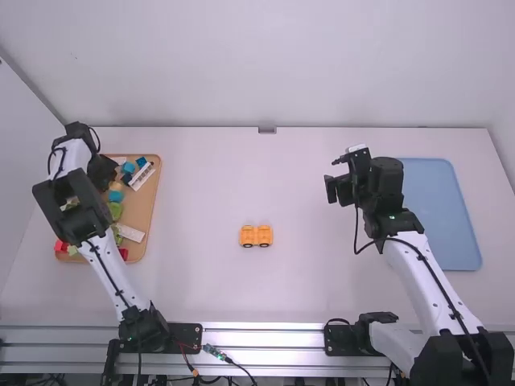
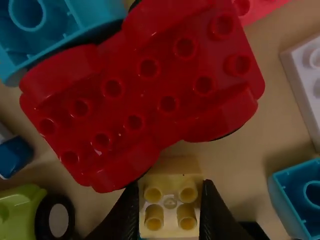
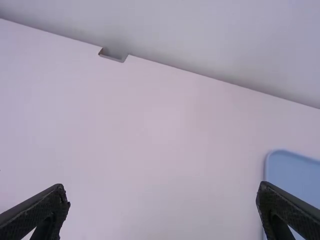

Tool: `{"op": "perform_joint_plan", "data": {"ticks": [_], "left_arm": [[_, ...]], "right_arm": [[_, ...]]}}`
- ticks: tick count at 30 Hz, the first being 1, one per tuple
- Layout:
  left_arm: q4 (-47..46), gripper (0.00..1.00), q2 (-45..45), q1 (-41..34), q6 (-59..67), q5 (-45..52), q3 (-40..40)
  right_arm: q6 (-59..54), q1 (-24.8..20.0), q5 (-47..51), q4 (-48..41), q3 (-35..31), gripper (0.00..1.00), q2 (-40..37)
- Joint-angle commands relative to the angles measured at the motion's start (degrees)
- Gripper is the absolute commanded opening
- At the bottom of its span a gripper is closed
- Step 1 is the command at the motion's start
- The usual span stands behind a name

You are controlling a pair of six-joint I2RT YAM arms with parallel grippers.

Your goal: Assemble lego blocks to make yellow taxi

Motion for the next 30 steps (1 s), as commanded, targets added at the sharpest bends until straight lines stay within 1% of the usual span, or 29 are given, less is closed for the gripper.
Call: {"op": "perform_joint_plan", "data": {"ticks": [1,3,6,7,11,14,16,17,20,23,26,28,29,30], "left_arm": [[-0.42,0.07,1.15,0.02,0.11,-0.50,0.07],[-2.27,0.02,1.12,0.02,-0.39,-0.52,1.86],[-5.16,0.02,1.12,-0.07,-0.20,-0.50,5.92],[-5.33,0.02,1.12,-0.09,-0.20,-0.50,6.21],[-10.03,0.02,1.12,-0.87,0.55,-0.94,13.51],[-15.89,0.02,1.12,-2.56,6.19,-0.26,22.10],[-18.10,0.02,1.12,-3.56,8.48,-0.31,25.00],[-20.22,0.02,1.12,-4.87,11.10,-0.79,27.61],[-24.39,0.02,1.12,-7.93,14.01,-3.54,31.67],[-29.83,0.02,1.12,-12.81,17.05,-8.83,35.93],[-32.04,0.02,1.12,-17.81,20.24,-11.30,37.92],[-32.20,0.02,1.12,-21.53,22.64,-11.47,38.69],[-32.15,0.02,1.12,-22.14,22.91,-11.47,38.75],[-31.87,0.02,1.12,-24.74,23.43,-11.37,39.04]], "right_arm": [[0.09,0.07,-0.24,0.22,-0.24,0.99,-0.04],[0.09,0.07,-0.26,0.24,-0.24,0.99,-0.04],[0.11,0.09,-0.13,0.44,-0.24,0.99,-0.04],[0.11,0.09,-0.07,0.48,-0.24,0.99,-0.04],[0.09,0.09,-0.28,1.09,-0.24,0.99,-0.04],[0.09,0.09,-0.28,1.64,-0.24,0.99,-0.04],[0.11,0.09,-0.26,1.97,-0.24,0.99,-0.04],[0.11,0.09,-0.31,2.19,-0.24,0.99,-0.04],[0.13,0.09,-0.31,2.82,-0.24,0.99,-0.04],[0.52,0.09,-0.31,3.58,-0.24,0.99,-0.04],[0.52,0.09,-0.31,3.85,-0.24,0.99,-0.04],[0.57,0.09,-0.33,4.20,-0.24,0.99,-0.04],[0.57,0.09,-0.33,4.28,-0.24,0.99,-0.04],[0.61,0.09,-0.28,4.55,-0.24,0.99,-0.04]]}}
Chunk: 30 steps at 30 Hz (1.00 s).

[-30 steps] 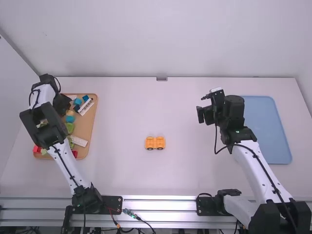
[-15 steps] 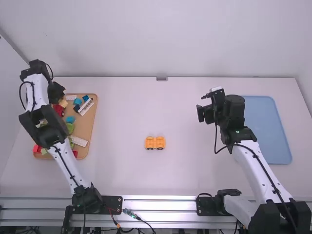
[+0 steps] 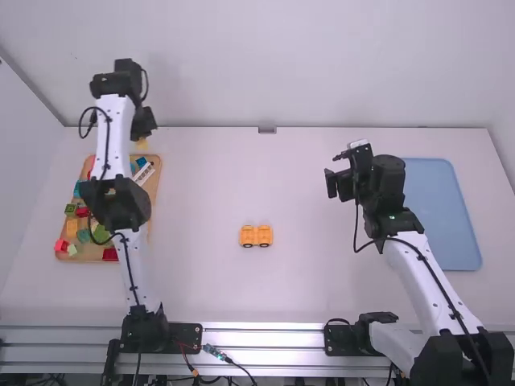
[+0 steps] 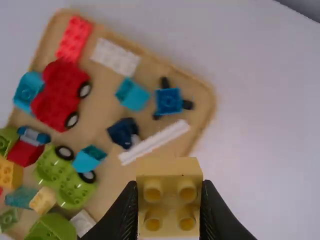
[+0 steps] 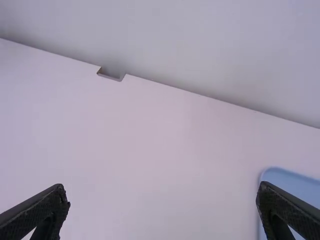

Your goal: Assemble lego blocks to make yellow taxi

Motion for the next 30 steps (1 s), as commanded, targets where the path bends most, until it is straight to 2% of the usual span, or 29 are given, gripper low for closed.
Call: {"op": "perform_joint_plan", "data": {"ticks": [1,4,9,16,20,24,27,29,30], "left_arm": [[-0.09,0.02,0.51,-4.46,4.57,-2.08,1.46],[1.53,0.02,0.51,-8.81,6.08,-1.40,1.01],[6.03,0.02,0.51,-13.00,4.35,-8.31,-1.22],[15.85,0.02,0.51,-12.94,8.63,-2.03,-10.99],[20.22,0.02,-0.60,-13.94,7.56,-2.95,-18.32],[26.38,0.02,-5.63,-16.55,9.01,-3.10,-27.47],[34.03,0.01,-11.99,-18.18,9.99,-3.04,-37.57],[38.82,0.02,-18.74,-18.56,13.29,-0.39,-47.15],[39.12,0.02,-19.27,-18.56,13.29,-0.42,-47.82]], "right_arm": [[0.63,0.11,-0.28,0.39,-0.24,0.99,-0.01],[1.55,0.11,-0.28,0.61,-0.24,0.99,-0.01],[1.49,0.11,-0.31,0.46,-0.24,0.97,-0.01],[1.46,0.09,-0.24,0.48,-0.24,0.99,-0.01],[1.14,0.11,-0.28,0.55,-0.24,0.99,-0.04],[1.09,0.11,-0.28,0.70,-0.24,0.99,-0.01],[1.09,0.11,-0.24,0.66,-0.24,0.99,-0.01],[1.09,0.04,-0.28,0.63,-0.24,0.99,-0.01],[1.11,0.04,-0.28,0.66,-0.24,0.99,-0.01]]}}
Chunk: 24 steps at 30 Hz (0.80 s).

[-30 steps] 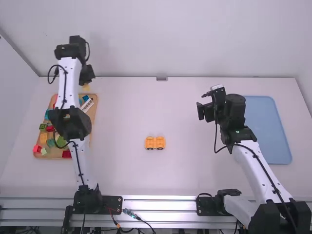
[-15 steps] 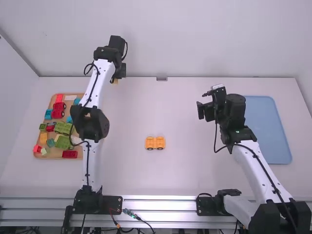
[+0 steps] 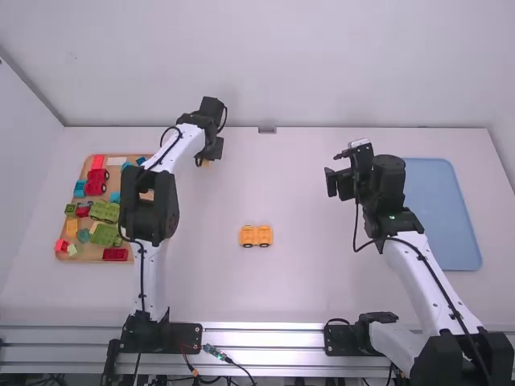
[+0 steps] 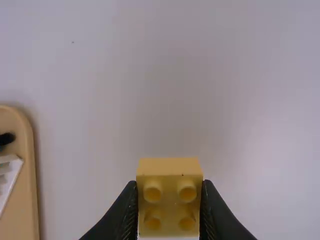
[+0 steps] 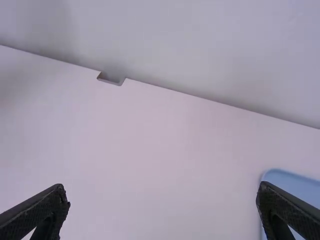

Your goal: Assemble lego blocks to make yellow taxi

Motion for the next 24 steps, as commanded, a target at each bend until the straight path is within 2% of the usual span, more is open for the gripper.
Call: {"op": "perform_joint_plan", "data": {"ticks": [1,4,6,7,8,13,16,24], "left_arm": [[2.58,0.02,-11.73,-0.24,3.37,1.77,-7.80],[5.05,0.02,-17.17,-0.22,6.82,4.76,-14.21],[3.87,0.02,-22.04,-0.20,17.51,14.05,-19.34],[0.42,0.01,-25.02,0.15,25.24,21.03,-22.29],[-1.22,0.02,-26.33,0.13,28.22,22.99,-23.82],[-7.87,0.02,-28.10,-0.33,41.64,25.55,-28.57],[-11.61,0.02,-28.10,-0.31,54.18,26.64,-32.72],[0.22,0.02,-28.43,-0.46,61.02,25.97,-45.11]], "right_arm": [[-0.09,0.13,-0.28,0.15,-0.24,0.99,-0.01],[-0.07,0.11,-0.33,0.39,-0.24,0.99,-0.01],[0.11,0.26,-0.28,0.44,-0.24,0.99,-0.01],[-0.13,0.70,-0.33,0.31,-0.24,0.99,-0.01],[-0.13,0.98,-0.26,0.15,-0.24,0.99,-0.01],[-0.11,1.79,-0.31,-0.04,-0.24,0.99,-0.01],[-0.09,2.86,-0.33,-0.09,-0.24,0.99,-0.01],[0.31,5.79,-0.26,-2.56,-0.24,0.99,-0.01]]}}
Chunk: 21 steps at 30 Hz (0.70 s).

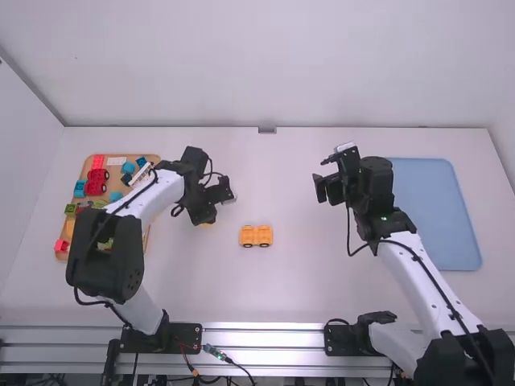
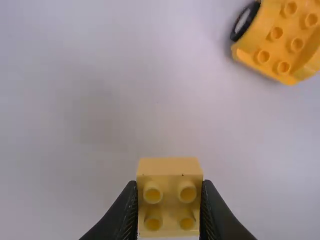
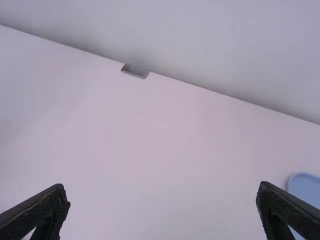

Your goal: Assemble lego blocks to make yellow taxi

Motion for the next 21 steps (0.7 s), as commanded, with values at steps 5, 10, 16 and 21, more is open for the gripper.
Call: {"op": "perform_joint_plan", "data": {"ticks": [5,10,16,21], "left_arm": [[3.98,0.02,0.03,-2.78,8.04,-0.92,-5.18],[5.68,0.02,0.05,-5.97,9.03,-3.10,-6.40],[7.28,0.02,0.03,-7.30,11.98,-2.99,-8.83],[11.89,0.04,0.01,-7.30,12.22,-2.97,-11.85]], "right_arm": [[-0.22,2.12,1.01,-0.63,-0.24,0.99,-0.04],[-0.26,2.25,2.32,-0.90,-0.24,0.99,-0.04],[-1.62,2.32,2.21,-2.38,-0.24,0.99,-0.04],[-2.64,2.32,1.03,-2.60,-0.24,0.99,-0.04]]}}
